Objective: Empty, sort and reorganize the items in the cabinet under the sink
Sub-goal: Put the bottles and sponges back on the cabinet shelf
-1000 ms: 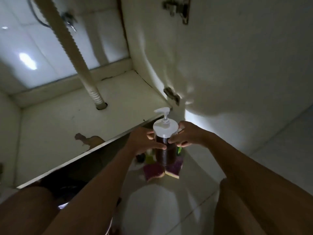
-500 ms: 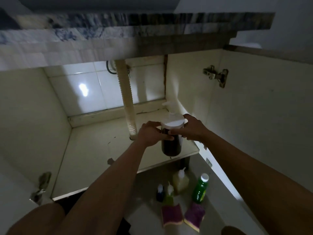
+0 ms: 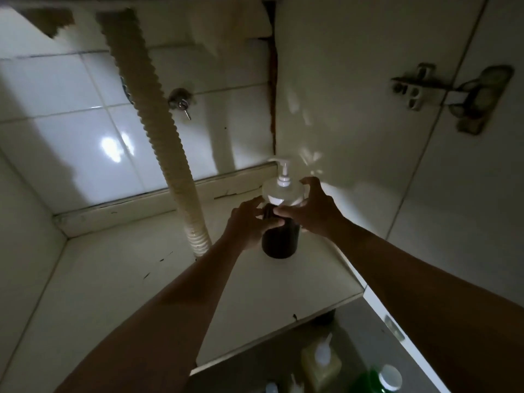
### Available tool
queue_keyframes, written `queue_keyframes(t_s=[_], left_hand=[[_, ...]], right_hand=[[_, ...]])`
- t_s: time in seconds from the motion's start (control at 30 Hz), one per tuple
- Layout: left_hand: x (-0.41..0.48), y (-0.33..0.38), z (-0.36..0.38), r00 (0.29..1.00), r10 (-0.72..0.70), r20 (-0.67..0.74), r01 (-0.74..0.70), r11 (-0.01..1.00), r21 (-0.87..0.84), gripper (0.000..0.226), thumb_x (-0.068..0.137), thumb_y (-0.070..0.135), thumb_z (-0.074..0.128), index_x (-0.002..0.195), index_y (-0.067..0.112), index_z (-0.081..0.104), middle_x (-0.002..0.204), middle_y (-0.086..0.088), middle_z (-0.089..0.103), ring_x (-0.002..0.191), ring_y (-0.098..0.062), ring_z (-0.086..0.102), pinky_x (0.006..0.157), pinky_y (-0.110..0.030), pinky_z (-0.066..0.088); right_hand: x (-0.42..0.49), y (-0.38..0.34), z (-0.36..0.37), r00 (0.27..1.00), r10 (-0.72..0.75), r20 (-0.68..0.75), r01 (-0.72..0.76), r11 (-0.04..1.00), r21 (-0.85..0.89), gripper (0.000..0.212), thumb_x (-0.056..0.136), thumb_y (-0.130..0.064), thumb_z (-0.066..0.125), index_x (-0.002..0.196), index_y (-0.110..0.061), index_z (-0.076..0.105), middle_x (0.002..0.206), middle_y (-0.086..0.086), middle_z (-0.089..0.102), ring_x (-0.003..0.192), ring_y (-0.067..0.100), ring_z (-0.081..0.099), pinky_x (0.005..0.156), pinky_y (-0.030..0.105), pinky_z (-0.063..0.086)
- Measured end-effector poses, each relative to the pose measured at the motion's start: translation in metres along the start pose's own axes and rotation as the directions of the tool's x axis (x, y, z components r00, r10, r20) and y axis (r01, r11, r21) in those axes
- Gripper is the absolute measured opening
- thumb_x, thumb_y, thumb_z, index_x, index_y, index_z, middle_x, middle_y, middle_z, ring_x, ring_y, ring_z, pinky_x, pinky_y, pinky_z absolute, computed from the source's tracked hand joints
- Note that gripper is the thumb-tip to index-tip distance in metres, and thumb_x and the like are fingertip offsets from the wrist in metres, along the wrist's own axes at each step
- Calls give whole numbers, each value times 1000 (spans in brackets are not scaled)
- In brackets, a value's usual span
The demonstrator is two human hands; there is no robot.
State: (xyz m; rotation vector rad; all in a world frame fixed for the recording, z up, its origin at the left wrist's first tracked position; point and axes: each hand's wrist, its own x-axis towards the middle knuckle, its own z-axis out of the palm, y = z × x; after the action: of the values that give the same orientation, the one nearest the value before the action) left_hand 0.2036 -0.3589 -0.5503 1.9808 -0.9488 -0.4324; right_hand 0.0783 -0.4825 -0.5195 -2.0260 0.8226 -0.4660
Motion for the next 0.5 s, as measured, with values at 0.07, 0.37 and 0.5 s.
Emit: queue_keyframes(t_s=[0.07,0.37,0.5], left_hand=[[20,-6,8,1000,13,-23,-13,1000,-1,83,57,57,79,134,42,50,126,8,67,117,-14,61,96,-46,52],[93,-30,35,990,19,-137,-16,1000,20,64,84,48,71,141,36,46,131,8,63,121,-12,57,85,-25,41],[110,-31,33,985,-17,-174,22,999,28,55,87,37,71,138,34,50,130,6,64,121,-17,56,89,-28,43]], right_hand=[[21,10,9,999,-35,-31,35,999,22,100,63,-50,86,141,-34,26,121,3,60,99,24,63,78,36,58],[86,33,28,990,-140,-6,140,990,17,63,91,-21,67,138,-24,24,118,4,56,81,12,59,65,24,48],[98,28,33,986,-164,-12,163,983,-89,63,94,-24,61,145,-24,24,130,12,50,105,30,60,82,35,51]])
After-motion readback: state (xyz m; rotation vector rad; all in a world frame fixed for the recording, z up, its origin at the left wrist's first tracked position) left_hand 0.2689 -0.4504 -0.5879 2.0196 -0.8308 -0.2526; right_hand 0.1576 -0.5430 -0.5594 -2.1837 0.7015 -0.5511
